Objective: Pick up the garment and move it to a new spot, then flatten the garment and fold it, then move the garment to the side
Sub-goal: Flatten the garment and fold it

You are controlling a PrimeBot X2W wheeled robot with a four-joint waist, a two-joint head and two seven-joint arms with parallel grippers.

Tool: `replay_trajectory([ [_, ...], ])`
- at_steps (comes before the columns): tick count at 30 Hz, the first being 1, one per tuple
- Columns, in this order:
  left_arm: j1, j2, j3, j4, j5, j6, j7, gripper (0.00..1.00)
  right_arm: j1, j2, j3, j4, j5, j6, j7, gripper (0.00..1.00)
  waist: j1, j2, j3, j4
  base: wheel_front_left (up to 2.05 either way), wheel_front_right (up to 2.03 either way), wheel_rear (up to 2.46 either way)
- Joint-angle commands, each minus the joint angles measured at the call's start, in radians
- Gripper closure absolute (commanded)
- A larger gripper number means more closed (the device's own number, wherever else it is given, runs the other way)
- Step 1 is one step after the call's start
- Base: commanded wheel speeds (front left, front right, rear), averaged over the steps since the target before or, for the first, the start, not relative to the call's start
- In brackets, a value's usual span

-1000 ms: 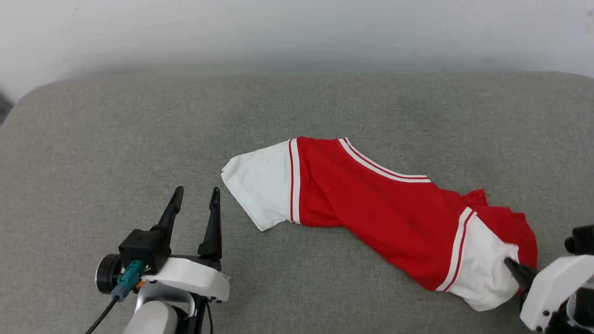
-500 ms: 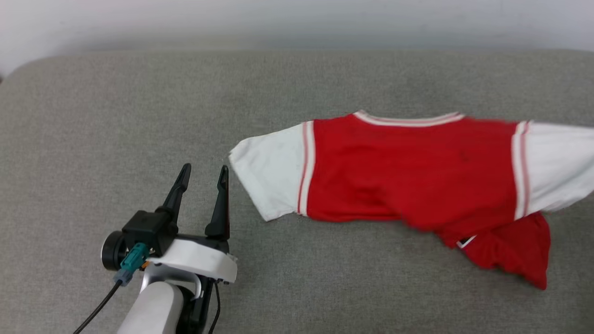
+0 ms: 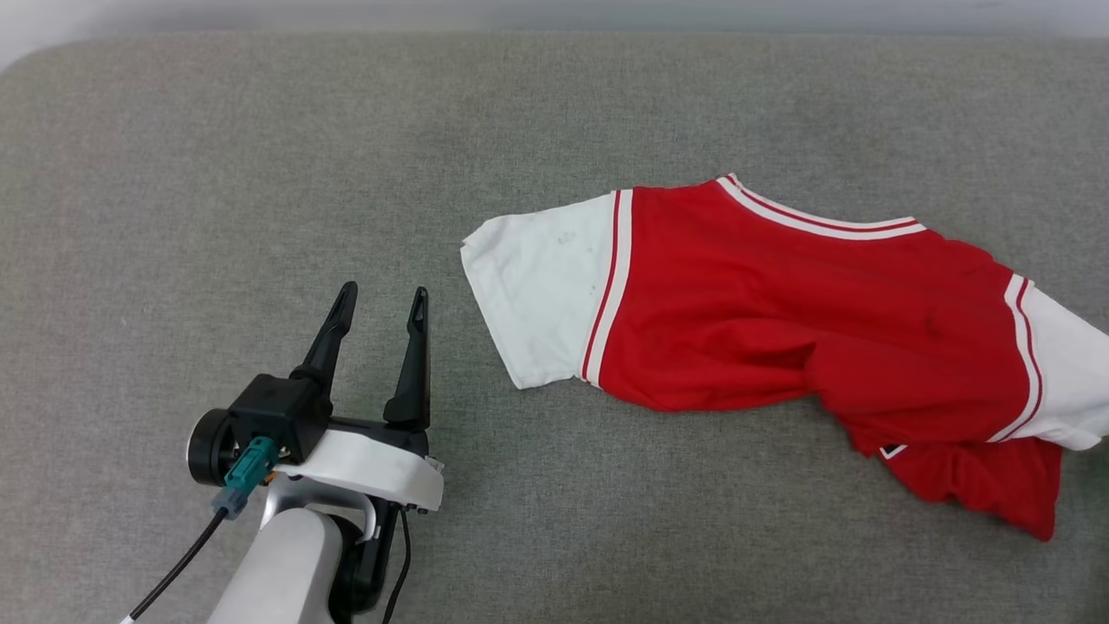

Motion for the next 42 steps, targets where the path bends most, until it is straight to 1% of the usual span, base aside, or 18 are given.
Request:
replay_trajectory([
  [1, -0.003, 0.004, 0.004, 0.001, 0.005, -0.001, -0.003, 0.00, -0.024, -0.012, 0.010, 0.025, 0.001, -0.001, -0.027, 0.00, -0.0001, 0.0000, -0.010, -0.005, 0.00, 0.00, 0.00],
  [4, 0.008, 0.002, 0.006, 0.007, 0.006, -0.005, -0.003, 0.00, -0.015, -0.031, 0.041, 0.057, -0.005, -0.001, -0.082, 0.00, -0.0001, 0.0000, -0.038, -0.012, 0.00, 0.00, 0.00],
  [8, 0.028, 0.000, 0.014, 0.015, 0.003, -0.004, -0.003, 0.00, 0.019, -0.054, 0.101, 0.040, -0.034, -0.001, -0.172, 0.00, -0.0001, 0.0000, -0.092, -0.021, 0.00, 0.00, 0.00],
  [12, 0.063, 0.002, 0.029, 0.022, -0.003, 0.006, -0.003, 0.00, 0.061, -0.040, 0.154, -0.034, -0.060, -0.001, -0.251, 0.00, -0.0001, 0.0000, -0.151, -0.033, 0.00, 0.00, 0.00],
  [16, 0.094, 0.008, 0.040, 0.027, -0.005, 0.013, -0.003, 0.00, 0.123, -0.004, 0.201, -0.141, -0.087, -0.001, -0.288, 0.00, -0.0001, 0.0000, -0.199, -0.040, 0.00, 0.00, 0.00],
  [22, 0.129, 0.017, 0.044, 0.042, -0.010, 0.025, -0.001, 0.00, 0.238, 0.082, 0.265, -0.355, -0.118, -0.001, -0.292, 0.00, -0.0001, 0.0000, -0.246, -0.045, 0.00, 0.00, 0.00],
  [28, 0.153, 0.031, 0.051, 0.053, -0.012, 0.037, 0.003, 0.00, 0.372, 0.183, 0.297, -0.590, -0.151, -0.001, -0.252, 0.00, -0.0001, 0.0000, -0.274, -0.050, 0.00, 0.00, 0.00],
  [33, 0.138, 0.049, 0.057, 0.040, -0.006, 0.045, 0.016, 0.00, 0.456, 0.230, 0.301, -0.724, -0.171, -0.001, -0.207, 0.00, -0.0001, 0.0000, -0.271, -0.063, 0.00, 0.00, 0.00],
  [37, 0.084, 0.071, 0.051, 0.035, -0.005, 0.032, 0.048, 0.00, 0.468, 0.245, 0.315, -0.787, -0.173, -0.001, -0.182, 0.00, -0.0001, 0.0000, -0.248, -0.098, 0.00, 0.00, 0.00],
  [40, 0.013, 0.089, 0.047, 0.052, -0.015, 0.007, 0.099, 0.00, 0.447, 0.250, 0.320, -0.809, -0.173, -0.001, -0.171, 0.00, -0.0001, 0.0000, -0.222, -0.131, 0.00, 0.00, 0.00],
  [42, -0.059, 0.110, 0.040, 0.067, -0.018, -0.021, 0.146, 0.00, 0.428, 0.253, 0.327, -0.816, -0.166, -0.001, -0.168, 0.00, -0.0001, 0.0000, -0.200, -0.154, 0.00, 0.00, 0.00],
])
